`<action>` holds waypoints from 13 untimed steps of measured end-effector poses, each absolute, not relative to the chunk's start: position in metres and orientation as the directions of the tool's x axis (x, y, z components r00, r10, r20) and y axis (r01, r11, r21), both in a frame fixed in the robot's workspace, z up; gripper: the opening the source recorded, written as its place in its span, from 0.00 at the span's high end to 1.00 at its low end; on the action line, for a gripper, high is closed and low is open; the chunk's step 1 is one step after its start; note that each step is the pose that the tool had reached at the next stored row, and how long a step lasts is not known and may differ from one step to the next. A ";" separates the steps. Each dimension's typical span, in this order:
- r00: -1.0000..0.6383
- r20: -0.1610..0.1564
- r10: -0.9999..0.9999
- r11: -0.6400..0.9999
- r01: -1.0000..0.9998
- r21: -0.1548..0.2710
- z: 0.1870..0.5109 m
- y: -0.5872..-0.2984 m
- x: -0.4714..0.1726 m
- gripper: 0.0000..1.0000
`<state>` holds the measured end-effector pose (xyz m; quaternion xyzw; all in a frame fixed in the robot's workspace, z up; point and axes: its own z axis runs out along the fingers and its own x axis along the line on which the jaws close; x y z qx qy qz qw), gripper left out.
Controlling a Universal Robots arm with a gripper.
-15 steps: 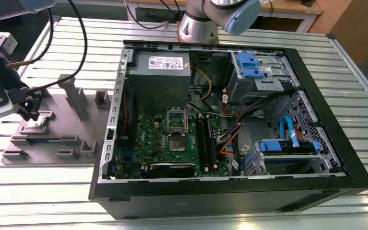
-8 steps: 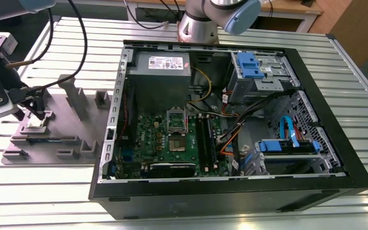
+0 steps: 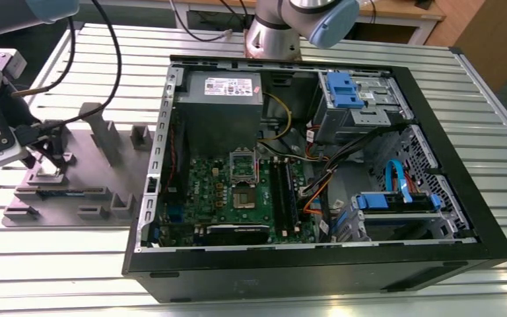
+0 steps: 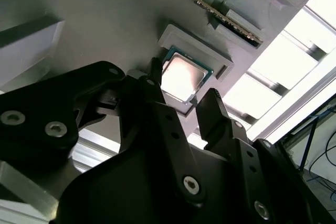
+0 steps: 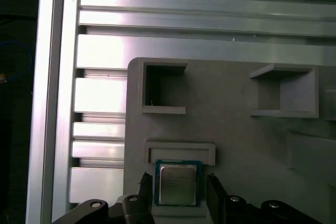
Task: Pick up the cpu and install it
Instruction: 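Pick up the cpu and move it towards the insertion slot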
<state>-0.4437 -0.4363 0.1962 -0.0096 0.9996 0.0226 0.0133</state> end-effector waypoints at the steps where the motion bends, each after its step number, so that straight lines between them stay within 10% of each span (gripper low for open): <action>1: -0.999 -0.027 -0.019 0.999 -0.020 0.045 0.194 -0.436 -0.444 0.47; 13: -0.999 -0.027 -0.020 0.999 -0.021 0.045 0.191 -0.436 -0.444 0.40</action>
